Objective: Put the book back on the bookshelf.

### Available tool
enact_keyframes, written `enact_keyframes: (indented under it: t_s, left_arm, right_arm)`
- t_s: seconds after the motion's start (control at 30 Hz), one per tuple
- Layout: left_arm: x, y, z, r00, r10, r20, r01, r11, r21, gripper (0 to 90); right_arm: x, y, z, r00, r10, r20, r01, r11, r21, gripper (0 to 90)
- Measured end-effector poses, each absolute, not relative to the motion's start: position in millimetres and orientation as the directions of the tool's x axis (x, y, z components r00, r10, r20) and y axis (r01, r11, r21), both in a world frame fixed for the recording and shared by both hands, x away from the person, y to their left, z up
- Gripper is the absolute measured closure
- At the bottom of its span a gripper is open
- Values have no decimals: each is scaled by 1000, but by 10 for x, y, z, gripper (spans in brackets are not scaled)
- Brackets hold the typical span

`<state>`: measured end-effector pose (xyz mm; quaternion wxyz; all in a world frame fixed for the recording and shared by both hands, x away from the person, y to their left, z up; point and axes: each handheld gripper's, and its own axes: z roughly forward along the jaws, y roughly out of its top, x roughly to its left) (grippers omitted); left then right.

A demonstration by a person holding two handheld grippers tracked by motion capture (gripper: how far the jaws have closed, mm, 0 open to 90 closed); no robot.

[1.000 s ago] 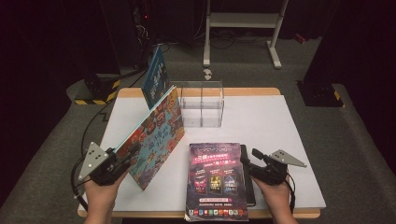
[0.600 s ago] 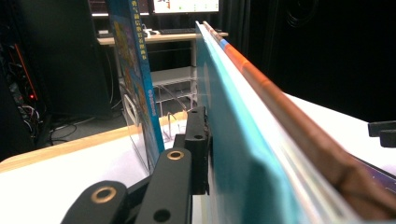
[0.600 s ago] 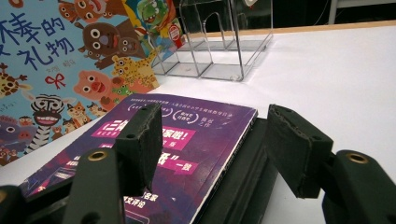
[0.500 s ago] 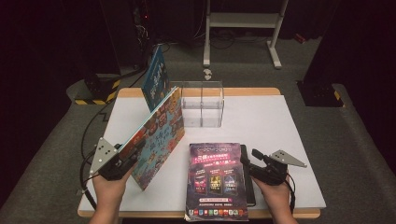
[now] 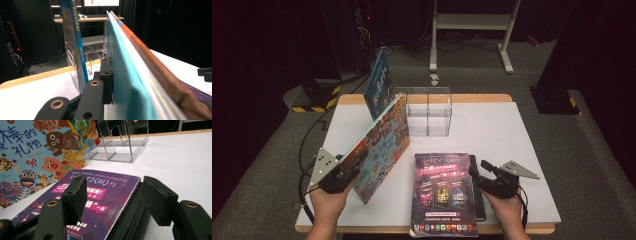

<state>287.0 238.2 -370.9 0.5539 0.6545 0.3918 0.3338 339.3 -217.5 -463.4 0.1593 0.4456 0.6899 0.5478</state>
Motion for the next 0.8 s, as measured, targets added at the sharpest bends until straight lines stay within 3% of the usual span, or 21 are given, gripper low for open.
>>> enact_keyframes:
  t_s: [0.8]
  left_arm:
    - [3048,2319,-3474,430,902,-40,166,-35,986,816]
  right_arm:
    - [3400,-2201,-4622,-557,775,300,447,-24,894,371]
